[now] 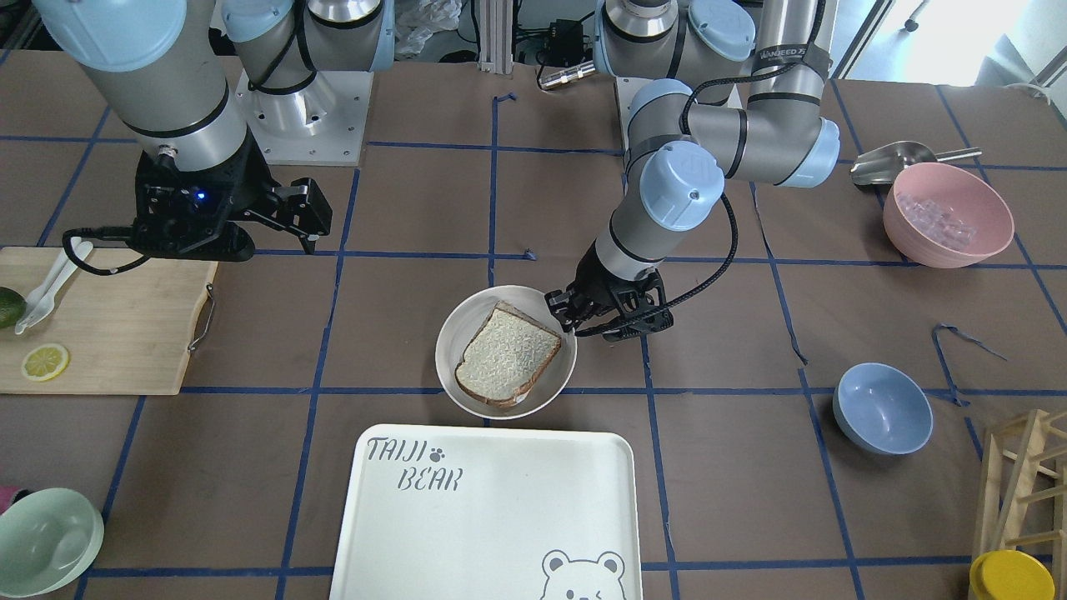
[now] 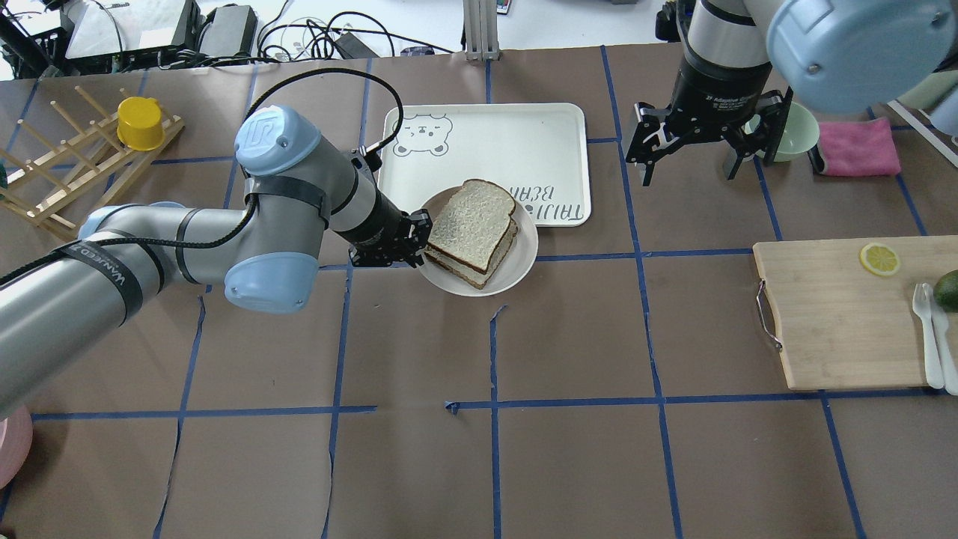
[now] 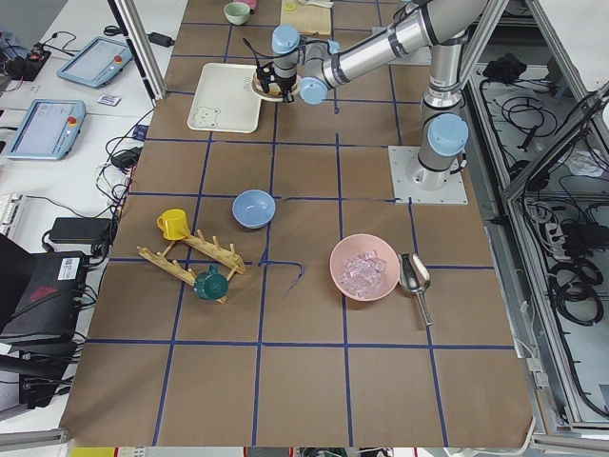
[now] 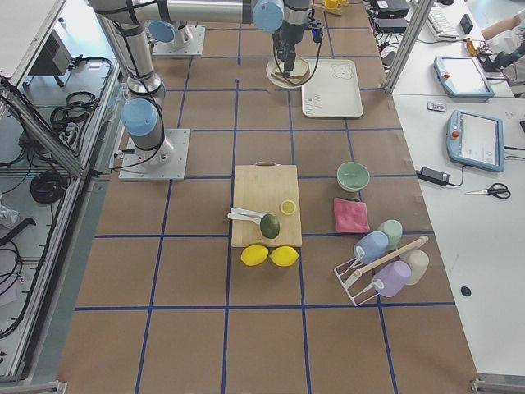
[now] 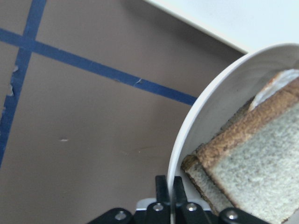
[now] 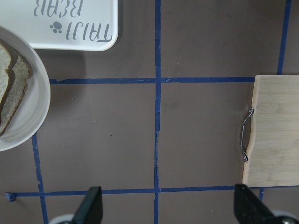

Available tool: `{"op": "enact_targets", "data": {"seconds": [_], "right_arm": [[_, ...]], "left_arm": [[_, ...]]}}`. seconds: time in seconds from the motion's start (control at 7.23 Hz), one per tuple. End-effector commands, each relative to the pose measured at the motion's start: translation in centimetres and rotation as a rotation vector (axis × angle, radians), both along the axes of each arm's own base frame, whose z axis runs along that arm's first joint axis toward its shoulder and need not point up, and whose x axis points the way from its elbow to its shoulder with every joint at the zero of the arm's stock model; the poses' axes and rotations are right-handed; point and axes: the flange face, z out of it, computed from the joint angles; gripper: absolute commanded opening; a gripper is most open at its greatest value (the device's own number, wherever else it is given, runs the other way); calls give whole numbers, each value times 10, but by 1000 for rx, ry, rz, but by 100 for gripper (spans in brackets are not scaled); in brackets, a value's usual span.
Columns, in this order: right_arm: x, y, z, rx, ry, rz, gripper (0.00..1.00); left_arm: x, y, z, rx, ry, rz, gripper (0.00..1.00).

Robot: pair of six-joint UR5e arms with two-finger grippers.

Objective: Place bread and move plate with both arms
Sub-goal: 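Slide the plate with the left gripper onto the cream tray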

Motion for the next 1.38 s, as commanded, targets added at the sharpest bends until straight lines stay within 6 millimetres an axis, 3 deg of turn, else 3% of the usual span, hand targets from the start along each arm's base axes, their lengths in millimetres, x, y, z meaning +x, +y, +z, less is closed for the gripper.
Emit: {"op": "enact_targets", "data": {"seconds": [0.0,0.28,0.42,0.69,0.97,1.11,1.25], "right_arm": [[0,0,0,1,1,0,100],[0,0,0,-2,1,0,100],[0,0,1,-2,-1,0,100],[-12,-2,-1,14,-4,11,100],[-70,-13,4,12,-26,-98,100],[-64,-8,12,10,-23,-88,100],[-62,-2,20,-5,-24,-85,100]], "left_arm": [[-2,-58,4,-56,14,-42,0],[-7,-135,-11,-94,15,-33,0],[-8,-159,-20,-101,18,-26,0],[-7,-173,-46,-80,21,-23,0],[-7,-173,-54,-65,23,-21,0],[-6,-174,-57,-58,21,-7,38],[-6,-171,-56,-55,20,-7,99]]}}
